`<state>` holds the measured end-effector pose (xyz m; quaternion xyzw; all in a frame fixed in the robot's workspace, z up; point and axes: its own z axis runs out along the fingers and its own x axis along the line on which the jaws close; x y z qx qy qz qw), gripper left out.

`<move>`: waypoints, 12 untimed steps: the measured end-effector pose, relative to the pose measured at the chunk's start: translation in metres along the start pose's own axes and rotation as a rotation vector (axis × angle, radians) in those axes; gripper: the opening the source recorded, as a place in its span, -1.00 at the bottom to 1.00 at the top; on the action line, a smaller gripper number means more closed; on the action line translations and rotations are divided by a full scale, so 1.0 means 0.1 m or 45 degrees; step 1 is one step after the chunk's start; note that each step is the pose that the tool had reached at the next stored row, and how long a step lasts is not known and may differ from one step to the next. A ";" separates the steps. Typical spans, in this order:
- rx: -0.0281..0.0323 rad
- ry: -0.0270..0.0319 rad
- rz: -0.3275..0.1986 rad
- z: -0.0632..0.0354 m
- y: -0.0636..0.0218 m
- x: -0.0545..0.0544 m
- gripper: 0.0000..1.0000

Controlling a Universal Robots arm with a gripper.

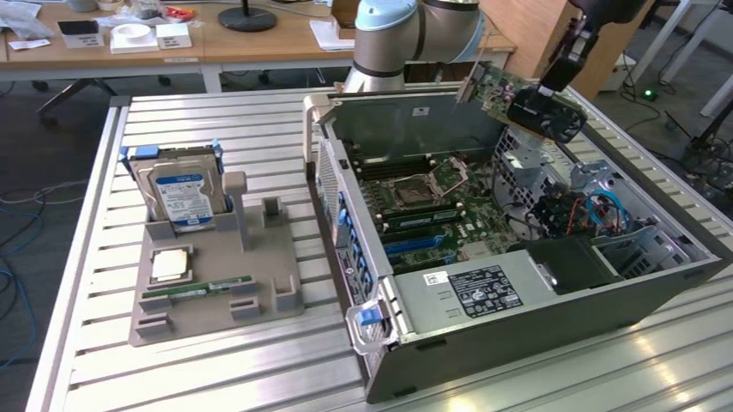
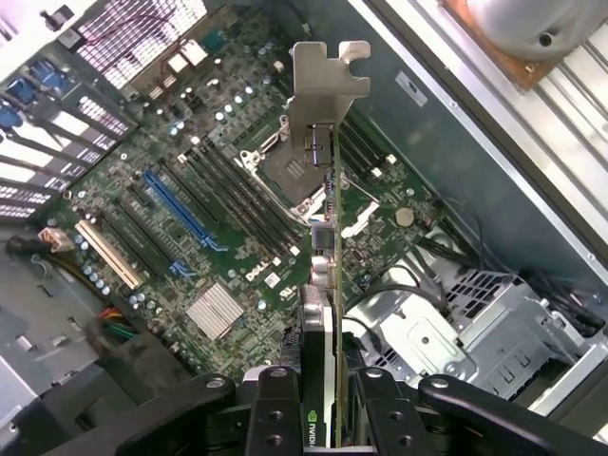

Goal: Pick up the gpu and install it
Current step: 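Insert the gpu into the slot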

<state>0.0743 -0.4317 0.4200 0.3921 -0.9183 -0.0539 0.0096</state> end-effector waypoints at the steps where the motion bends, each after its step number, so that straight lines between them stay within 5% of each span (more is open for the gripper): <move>1: -0.0003 0.0011 -0.010 0.000 0.000 0.00 -0.47; 12: -0.0027 0.0117 -0.109 0.002 0.000 0.00 -0.47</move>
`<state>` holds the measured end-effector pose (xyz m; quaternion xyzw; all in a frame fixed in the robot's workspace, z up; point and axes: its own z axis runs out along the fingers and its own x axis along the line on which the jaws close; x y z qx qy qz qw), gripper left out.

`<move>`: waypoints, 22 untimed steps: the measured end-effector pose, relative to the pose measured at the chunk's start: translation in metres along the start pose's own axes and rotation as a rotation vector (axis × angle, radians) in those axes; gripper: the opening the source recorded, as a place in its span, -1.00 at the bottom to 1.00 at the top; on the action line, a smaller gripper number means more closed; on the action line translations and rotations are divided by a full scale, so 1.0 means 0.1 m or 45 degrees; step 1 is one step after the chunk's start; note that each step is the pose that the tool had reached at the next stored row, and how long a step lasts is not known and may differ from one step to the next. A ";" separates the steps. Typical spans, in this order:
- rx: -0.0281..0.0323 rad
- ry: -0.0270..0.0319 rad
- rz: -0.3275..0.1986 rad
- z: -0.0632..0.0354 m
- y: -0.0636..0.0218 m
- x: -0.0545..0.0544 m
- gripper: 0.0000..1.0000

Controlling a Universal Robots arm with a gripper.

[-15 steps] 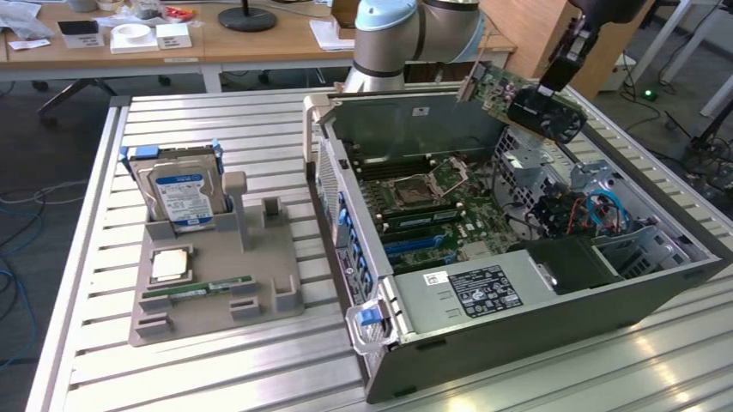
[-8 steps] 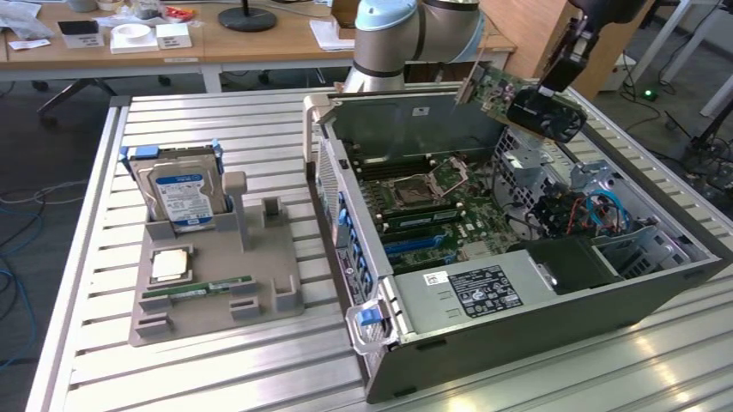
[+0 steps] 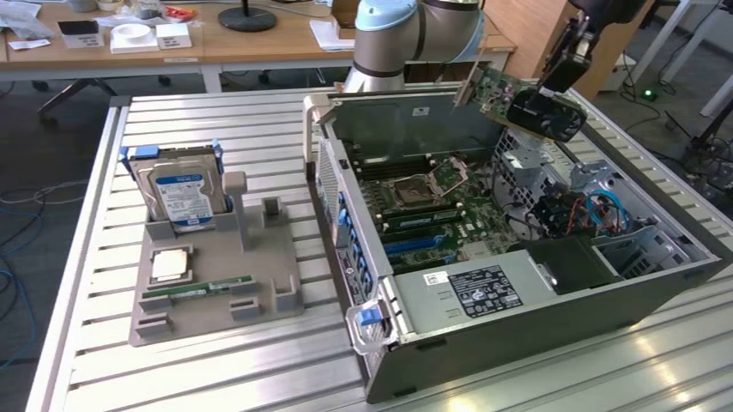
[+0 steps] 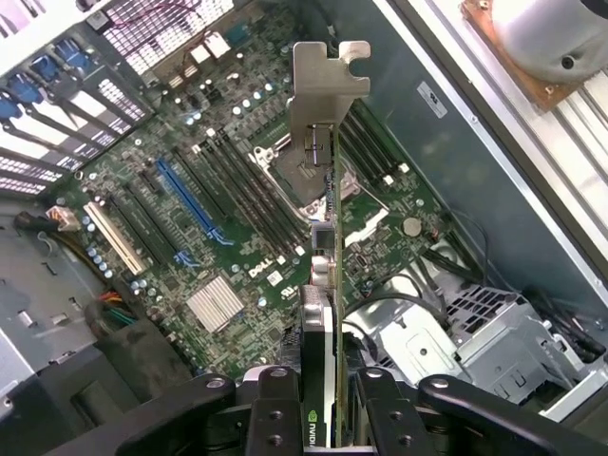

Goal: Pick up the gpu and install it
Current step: 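Insert the gpu into the slot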

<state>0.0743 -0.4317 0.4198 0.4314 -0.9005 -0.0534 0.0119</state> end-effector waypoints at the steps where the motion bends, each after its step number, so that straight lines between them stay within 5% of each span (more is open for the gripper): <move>1: -0.0002 0.0011 -0.009 0.000 0.000 0.00 -0.47; 22: -0.0062 0.0269 -0.251 0.001 0.000 0.00 -0.47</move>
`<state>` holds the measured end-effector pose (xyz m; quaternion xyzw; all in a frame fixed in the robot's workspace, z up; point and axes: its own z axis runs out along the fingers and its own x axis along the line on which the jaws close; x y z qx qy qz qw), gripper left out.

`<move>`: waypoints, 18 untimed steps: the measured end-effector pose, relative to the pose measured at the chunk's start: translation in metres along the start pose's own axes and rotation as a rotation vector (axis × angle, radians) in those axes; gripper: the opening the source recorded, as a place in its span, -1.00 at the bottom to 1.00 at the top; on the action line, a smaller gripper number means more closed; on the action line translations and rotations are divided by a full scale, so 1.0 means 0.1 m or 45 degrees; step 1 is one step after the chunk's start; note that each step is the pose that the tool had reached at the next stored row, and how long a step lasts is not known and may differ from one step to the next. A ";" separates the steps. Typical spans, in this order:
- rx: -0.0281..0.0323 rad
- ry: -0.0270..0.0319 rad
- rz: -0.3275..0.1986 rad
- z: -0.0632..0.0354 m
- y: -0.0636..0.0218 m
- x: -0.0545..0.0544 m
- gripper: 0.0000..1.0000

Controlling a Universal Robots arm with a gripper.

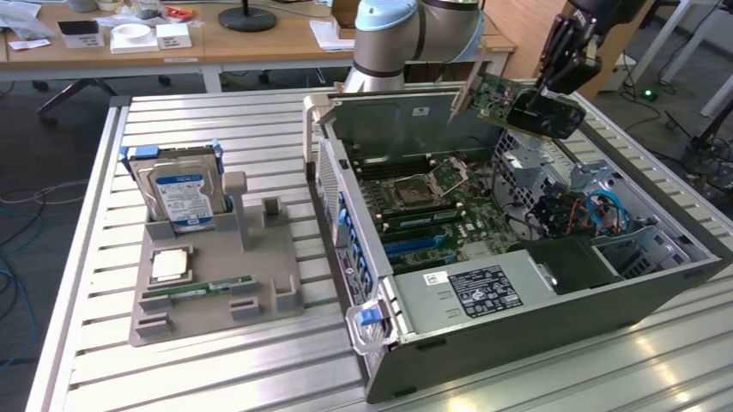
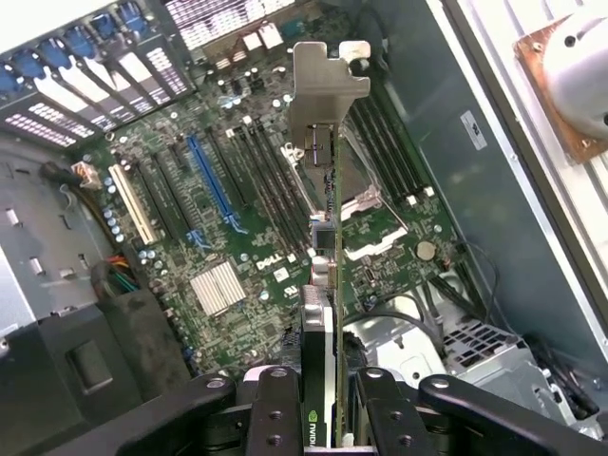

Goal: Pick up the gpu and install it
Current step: 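Insert the gpu into the slot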

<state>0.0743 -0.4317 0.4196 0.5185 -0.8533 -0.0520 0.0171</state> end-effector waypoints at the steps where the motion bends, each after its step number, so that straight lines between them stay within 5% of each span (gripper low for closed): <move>1: -0.0003 0.0013 -0.012 0.000 0.000 0.00 -0.47; 18: -0.0047 0.0206 -0.193 0.000 0.000 0.00 -0.47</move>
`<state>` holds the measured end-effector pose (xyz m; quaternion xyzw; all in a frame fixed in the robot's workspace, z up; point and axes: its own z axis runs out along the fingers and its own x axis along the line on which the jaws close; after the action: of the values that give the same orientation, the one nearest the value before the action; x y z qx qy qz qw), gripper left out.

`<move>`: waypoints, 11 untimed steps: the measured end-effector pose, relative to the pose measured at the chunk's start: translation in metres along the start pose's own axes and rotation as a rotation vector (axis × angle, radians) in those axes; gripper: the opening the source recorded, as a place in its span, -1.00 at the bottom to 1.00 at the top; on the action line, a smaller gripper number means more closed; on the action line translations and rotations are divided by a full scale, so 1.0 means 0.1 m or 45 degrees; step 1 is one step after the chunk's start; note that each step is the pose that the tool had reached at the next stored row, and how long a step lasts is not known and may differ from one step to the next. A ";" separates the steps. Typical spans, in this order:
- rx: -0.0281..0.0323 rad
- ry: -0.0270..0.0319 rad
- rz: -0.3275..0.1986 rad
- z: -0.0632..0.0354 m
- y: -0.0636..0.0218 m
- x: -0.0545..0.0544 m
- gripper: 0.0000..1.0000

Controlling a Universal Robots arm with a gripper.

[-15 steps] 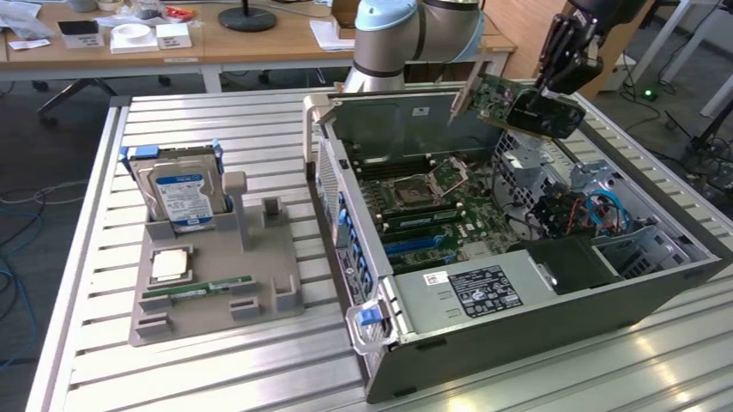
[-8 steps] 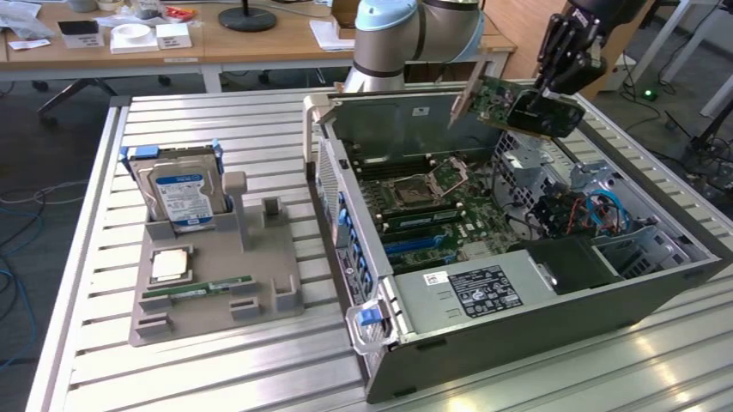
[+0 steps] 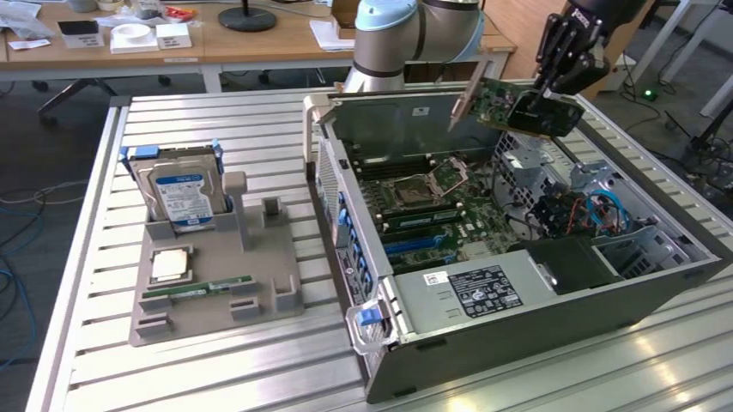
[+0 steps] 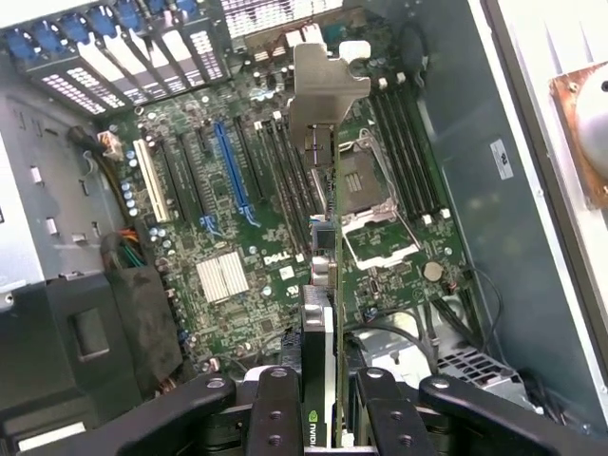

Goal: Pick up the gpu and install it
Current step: 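Insert the gpu into the slot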

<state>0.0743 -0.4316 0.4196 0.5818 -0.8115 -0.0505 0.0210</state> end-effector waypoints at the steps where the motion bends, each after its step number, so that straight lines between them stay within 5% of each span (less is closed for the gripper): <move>1: -0.0002 0.0010 -0.009 0.000 0.000 0.00 -0.47; 11: -0.0033 0.0144 -0.134 0.001 0.000 0.00 -0.47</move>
<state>0.0744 -0.4316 0.4196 0.6238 -0.7797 -0.0494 0.0237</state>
